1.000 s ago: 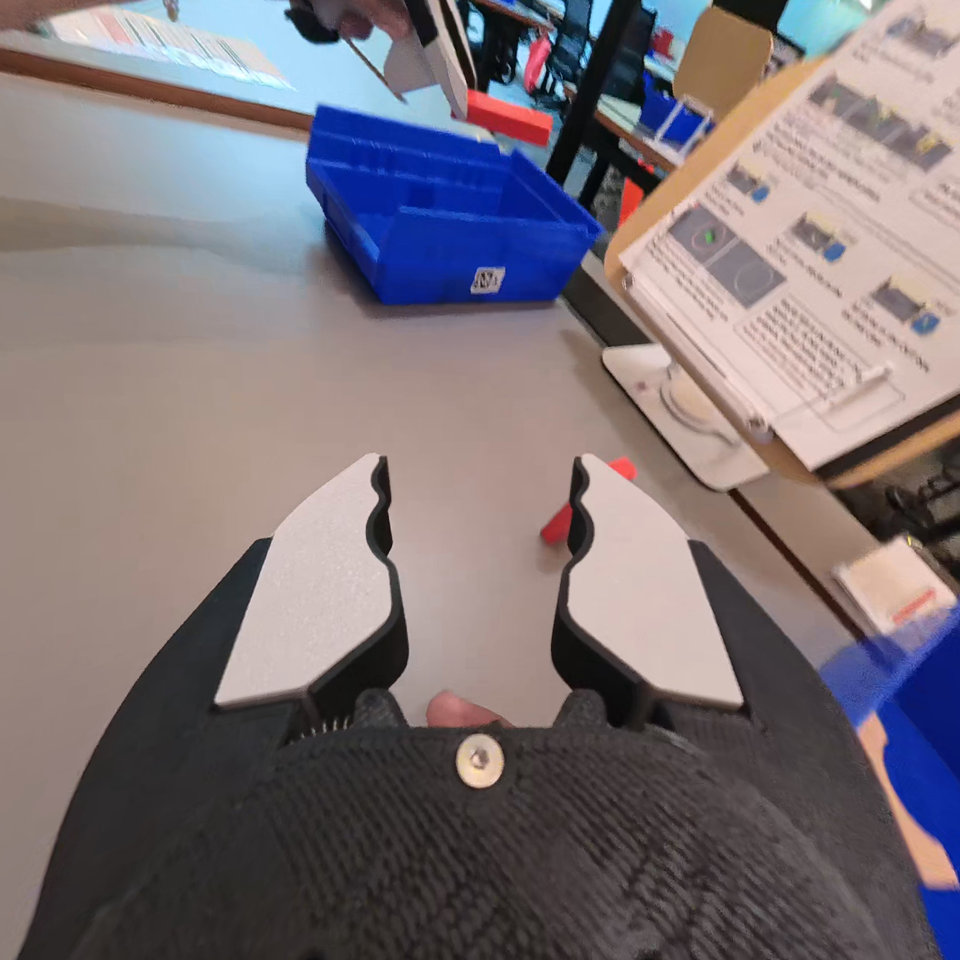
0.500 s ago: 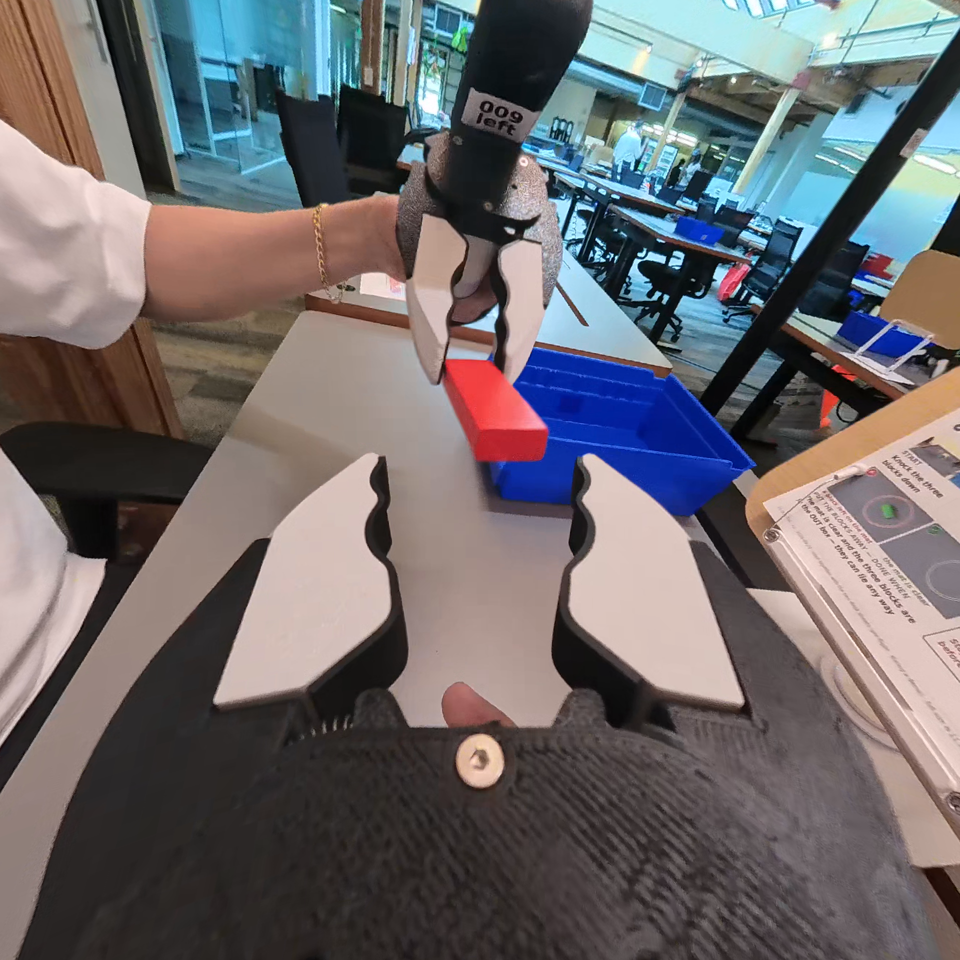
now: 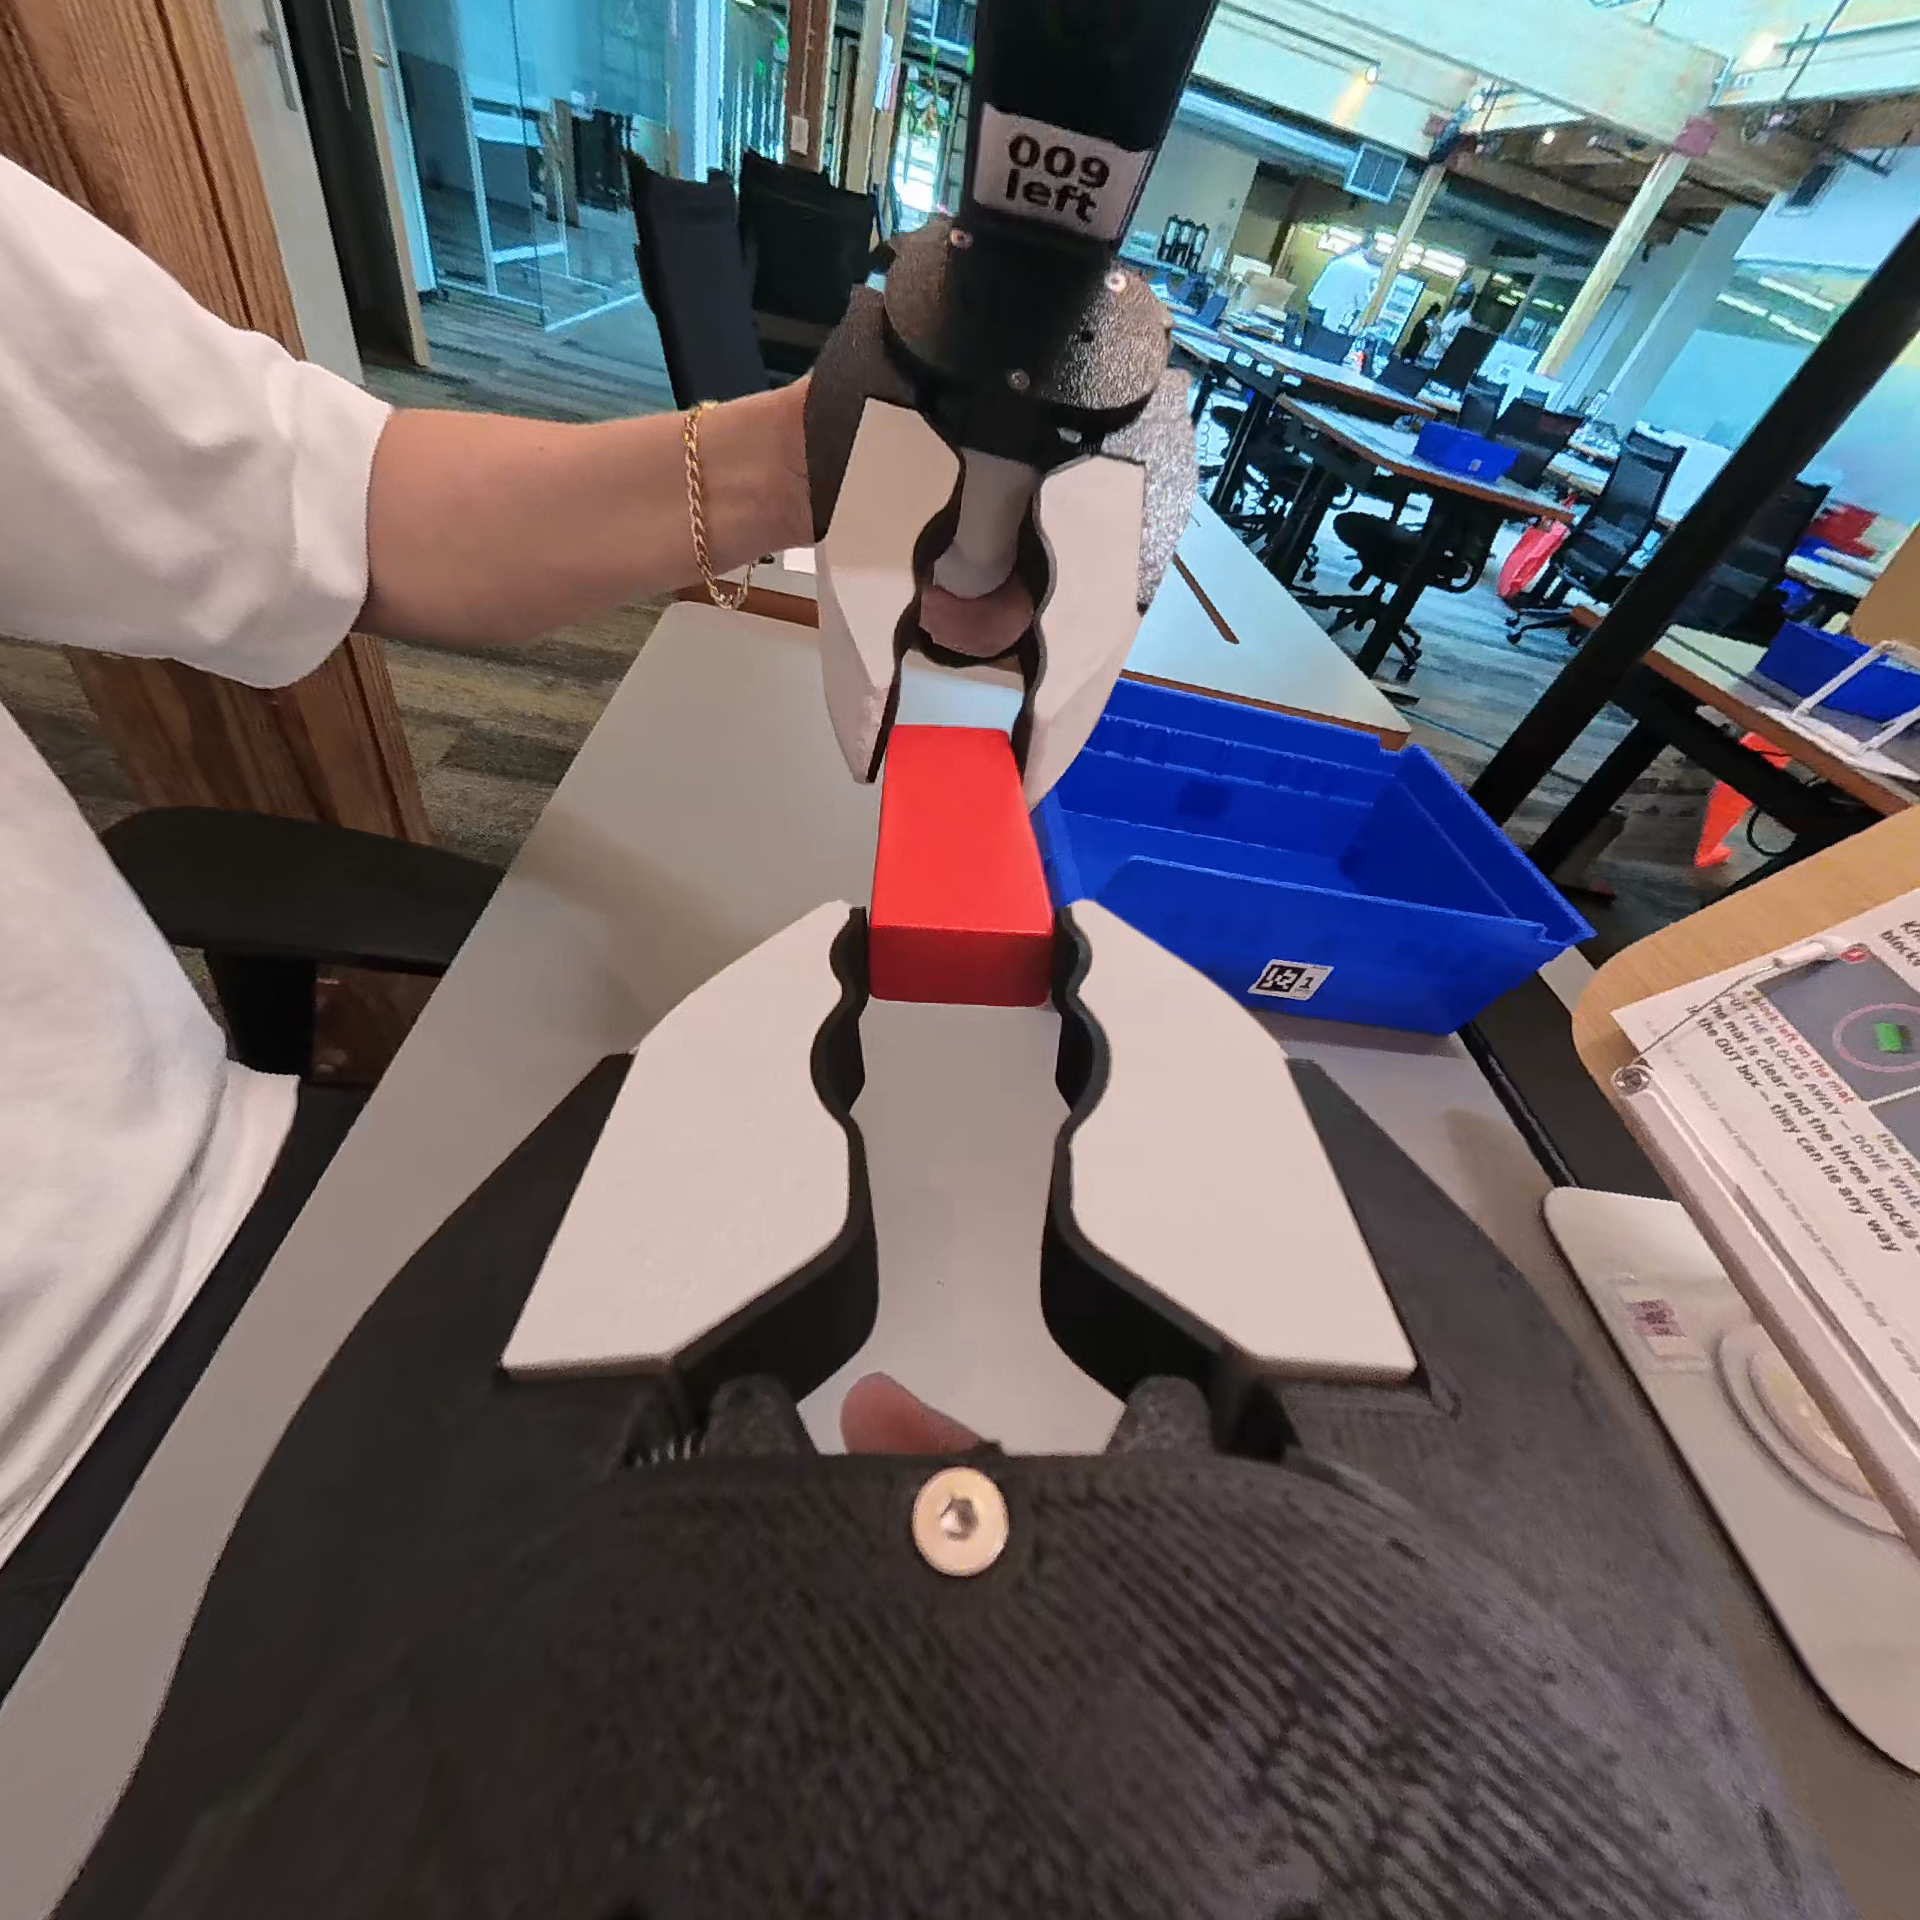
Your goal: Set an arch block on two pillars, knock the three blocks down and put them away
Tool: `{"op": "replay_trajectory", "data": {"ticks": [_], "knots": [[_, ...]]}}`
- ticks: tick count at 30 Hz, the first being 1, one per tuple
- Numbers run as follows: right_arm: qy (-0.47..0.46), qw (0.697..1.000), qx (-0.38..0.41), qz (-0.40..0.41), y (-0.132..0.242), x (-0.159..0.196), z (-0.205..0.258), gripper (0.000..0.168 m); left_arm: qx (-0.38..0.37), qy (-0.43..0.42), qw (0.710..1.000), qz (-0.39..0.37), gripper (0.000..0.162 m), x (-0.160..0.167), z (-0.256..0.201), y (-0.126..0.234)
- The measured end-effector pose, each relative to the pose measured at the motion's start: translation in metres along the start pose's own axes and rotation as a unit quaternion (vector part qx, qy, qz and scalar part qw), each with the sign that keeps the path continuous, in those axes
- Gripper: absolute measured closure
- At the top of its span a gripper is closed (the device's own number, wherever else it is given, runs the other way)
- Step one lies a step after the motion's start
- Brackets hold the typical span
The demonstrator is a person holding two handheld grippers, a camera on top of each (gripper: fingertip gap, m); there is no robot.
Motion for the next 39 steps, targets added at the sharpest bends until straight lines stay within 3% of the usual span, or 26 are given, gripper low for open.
{"op": "replay_trajectory", "data": {"ticks": [4,7,11,15,18,20,28,34,37,39], "knots": [[-0.009,0.998,0.037,-0.054,0.009,-0.007,-0.001,0.134,-0.057,-0.007,0.996,-0.067,0.129,-0.009,0.002,0.008],[-0.054,0.988,0.054,-0.133,0.021,-0.014,-0.007,0.134,-0.112,-0.002,0.980,-0.165,0.104,-0.021,0.004,0.021],[-0.092,0.967,0.073,-0.227,0.031,-0.016,-0.011,0.134,-0.137,0.052,0.954,-0.263,0.094,-0.030,0.007,0.022],[-0.095,0.953,0.084,-0.277,0.029,-0.014,-0.007,0.134,-0.075,0.112,0.917,-0.374,0.099,-0.040,0.005,0.014],[-0.084,0.950,0.098,-0.285,0.026,-0.013,-0.002,0.134,-0.026,0.132,0.882,-0.451,0.118,-0.045,0.005,0.016],[-0.087,0.952,0.083,-0.280,0.023,-0.012,0.003,0.134,-0.006,0.132,0.865,-0.484,0.120,-0.046,0.005,0.018],[-0.101,0.955,0.070,-0.269,0.018,-0.009,0.004,0.134,-0.014,0.108,0.873,-0.476,0.127,-0.047,0.002,0.015],[-0.113,0.966,0.080,-0.219,0.008,0.007,0.002,0.134,-0.044,0.089,0.898,-0.429,0.127,-0.044,0.003,0.010],[-0.131,0.971,0.115,-0.166,0.021,0.027,-0.004,0.113,-0.058,0.109,0.918,-0.378,0.127,-0.038,0.016,0.000],[-0.139,0.973,0.145,-0.111,0.037,0.046,-0.008,0.112,-0.078,0.113,0.932,-0.335,0.127,-0.031,0.028,-0.007]]}}
Point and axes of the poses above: each gripper's, where its closed fingertips meet, y back along the fingers, x out of its underside, z = x × y across the jaws, the point moved 2 cm from there along y, back along the fingers, and after that the axes turned 14 degrees about z, right-handed, at the moved point
